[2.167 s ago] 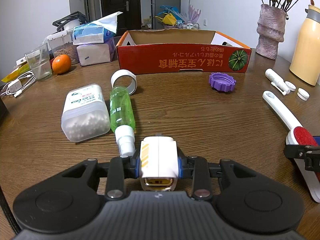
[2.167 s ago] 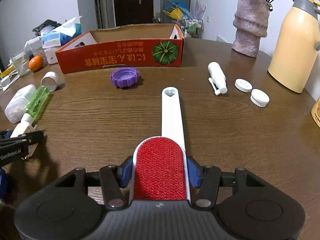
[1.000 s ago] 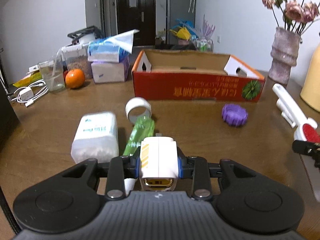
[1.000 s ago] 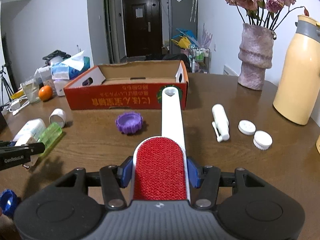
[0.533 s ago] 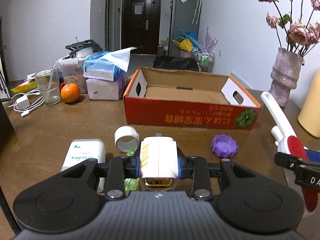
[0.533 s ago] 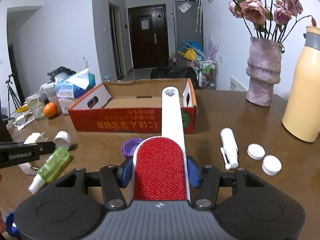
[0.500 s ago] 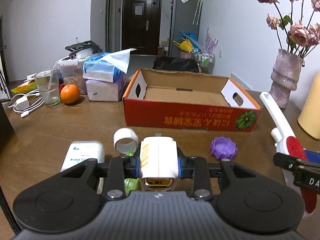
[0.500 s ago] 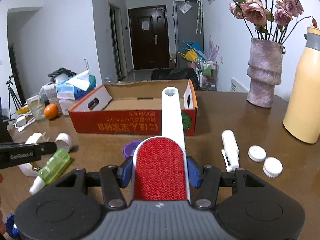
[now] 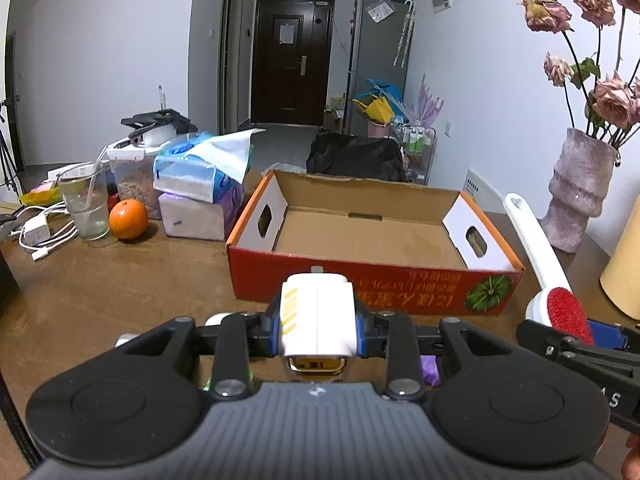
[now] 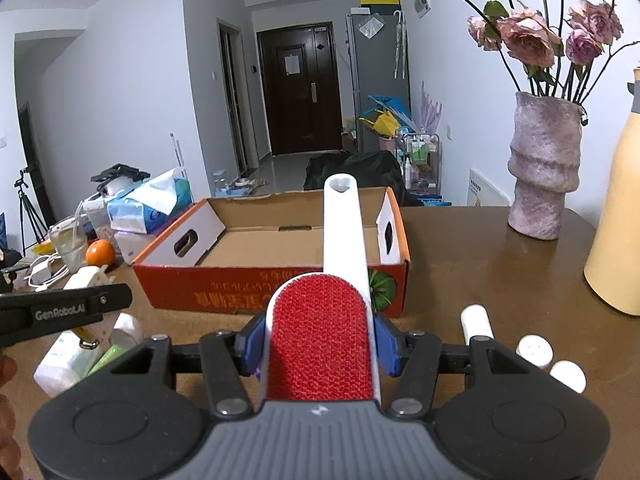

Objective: Organize rigid objects
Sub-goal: 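Carry the plug and lint brush with both grippers over the cardboard box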

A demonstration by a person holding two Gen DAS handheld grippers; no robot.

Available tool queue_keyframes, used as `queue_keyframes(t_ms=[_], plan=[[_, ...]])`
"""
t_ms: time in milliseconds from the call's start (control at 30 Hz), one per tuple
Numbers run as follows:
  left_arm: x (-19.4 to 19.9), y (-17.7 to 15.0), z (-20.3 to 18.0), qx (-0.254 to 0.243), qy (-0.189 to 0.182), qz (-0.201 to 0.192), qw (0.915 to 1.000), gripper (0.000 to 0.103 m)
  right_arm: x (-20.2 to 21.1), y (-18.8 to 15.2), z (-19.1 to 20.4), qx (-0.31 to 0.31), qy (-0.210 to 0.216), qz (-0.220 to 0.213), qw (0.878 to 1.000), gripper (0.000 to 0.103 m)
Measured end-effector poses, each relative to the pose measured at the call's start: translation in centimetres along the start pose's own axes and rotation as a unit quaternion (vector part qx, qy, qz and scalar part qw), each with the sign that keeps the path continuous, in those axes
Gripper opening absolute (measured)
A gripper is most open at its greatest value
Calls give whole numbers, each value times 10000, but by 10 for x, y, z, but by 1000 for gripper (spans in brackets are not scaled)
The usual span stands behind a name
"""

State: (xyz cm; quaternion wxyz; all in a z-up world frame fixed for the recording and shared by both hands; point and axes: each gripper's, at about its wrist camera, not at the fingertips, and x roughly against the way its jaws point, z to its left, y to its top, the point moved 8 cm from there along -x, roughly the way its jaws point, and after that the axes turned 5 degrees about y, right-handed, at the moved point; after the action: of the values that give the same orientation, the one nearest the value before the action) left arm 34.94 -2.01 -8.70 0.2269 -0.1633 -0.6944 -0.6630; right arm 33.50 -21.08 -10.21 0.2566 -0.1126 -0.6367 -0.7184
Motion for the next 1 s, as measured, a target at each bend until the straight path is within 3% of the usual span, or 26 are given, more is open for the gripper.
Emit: queue_keyframes(t_ms=[1000], plan=[[-75,52,-27,284,177,-188,9993,33,-72,55,-22,-379,-102,-399,9984,54]])
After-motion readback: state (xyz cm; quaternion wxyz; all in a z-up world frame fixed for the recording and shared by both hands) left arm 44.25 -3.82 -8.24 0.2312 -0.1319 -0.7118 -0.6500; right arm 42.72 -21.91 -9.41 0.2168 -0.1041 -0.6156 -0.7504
